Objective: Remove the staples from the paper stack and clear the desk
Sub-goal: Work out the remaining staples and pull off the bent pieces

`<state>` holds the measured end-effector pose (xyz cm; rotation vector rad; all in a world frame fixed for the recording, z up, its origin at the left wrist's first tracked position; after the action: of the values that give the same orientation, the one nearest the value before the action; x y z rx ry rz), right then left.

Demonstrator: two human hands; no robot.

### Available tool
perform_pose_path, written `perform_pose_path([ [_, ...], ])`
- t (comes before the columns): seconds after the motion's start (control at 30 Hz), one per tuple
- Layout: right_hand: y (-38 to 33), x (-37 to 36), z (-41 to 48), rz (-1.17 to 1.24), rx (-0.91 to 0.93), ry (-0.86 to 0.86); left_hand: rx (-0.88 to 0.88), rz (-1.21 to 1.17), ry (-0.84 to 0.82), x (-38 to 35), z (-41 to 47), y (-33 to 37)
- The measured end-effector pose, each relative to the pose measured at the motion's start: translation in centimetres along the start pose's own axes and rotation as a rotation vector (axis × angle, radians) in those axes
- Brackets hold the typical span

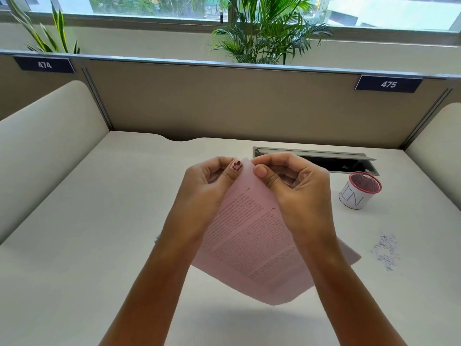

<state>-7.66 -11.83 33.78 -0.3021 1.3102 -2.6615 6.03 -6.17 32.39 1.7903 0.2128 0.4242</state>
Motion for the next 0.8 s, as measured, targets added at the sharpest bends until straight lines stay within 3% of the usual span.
perform_pose_path([
  [0.23,-0.4,0.4,0.1,-0.107,0.026,0.018,0.114,-0.091,-0.134,-0.4,0.7,-1.1],
  [0.8,-0.8,0.8,0.1,-0.156,0.057,0.022,0.125,-0.143,-0.062,-0.1,0.8,-1.6],
])
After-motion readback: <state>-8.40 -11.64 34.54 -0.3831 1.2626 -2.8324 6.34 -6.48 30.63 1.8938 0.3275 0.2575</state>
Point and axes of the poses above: each hand's wrist, its own z-axis towards the middle knuckle, its own x-axis out of the back of the hand, y = z × x, the point moved 8 cm from there along z, towards the middle knuckle, and after that the axes turned 15 degrees about x, right-handed, at the moved point
